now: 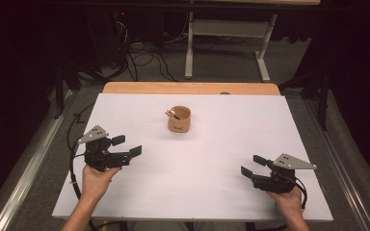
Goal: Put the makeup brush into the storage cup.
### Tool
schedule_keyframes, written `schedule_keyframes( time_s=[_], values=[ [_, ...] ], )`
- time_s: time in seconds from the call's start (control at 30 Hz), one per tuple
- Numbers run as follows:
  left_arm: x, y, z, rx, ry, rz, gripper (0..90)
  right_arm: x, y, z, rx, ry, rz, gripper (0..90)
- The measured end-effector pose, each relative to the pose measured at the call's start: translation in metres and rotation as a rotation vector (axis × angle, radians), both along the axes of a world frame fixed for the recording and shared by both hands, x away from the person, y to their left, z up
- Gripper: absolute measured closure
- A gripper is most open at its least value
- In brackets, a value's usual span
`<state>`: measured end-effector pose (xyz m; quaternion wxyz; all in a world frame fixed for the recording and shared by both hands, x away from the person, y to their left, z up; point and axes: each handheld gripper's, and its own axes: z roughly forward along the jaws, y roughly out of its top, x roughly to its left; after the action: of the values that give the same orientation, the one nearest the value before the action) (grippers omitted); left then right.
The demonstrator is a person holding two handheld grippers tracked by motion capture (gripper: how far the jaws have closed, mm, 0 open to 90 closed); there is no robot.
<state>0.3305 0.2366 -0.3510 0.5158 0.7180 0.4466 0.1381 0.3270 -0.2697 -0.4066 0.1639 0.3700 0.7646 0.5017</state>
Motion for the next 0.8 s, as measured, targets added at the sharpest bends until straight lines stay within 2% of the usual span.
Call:
schedule_keyframes(
  time_s=[0.8],
  values=[
    [0.001, 0.000, -0.015, 0.001, 0.033, 0.010, 17.4, 0.000, 0.001, 0.000, -0.001, 0.006, 0.003, 32.3]
  ],
)
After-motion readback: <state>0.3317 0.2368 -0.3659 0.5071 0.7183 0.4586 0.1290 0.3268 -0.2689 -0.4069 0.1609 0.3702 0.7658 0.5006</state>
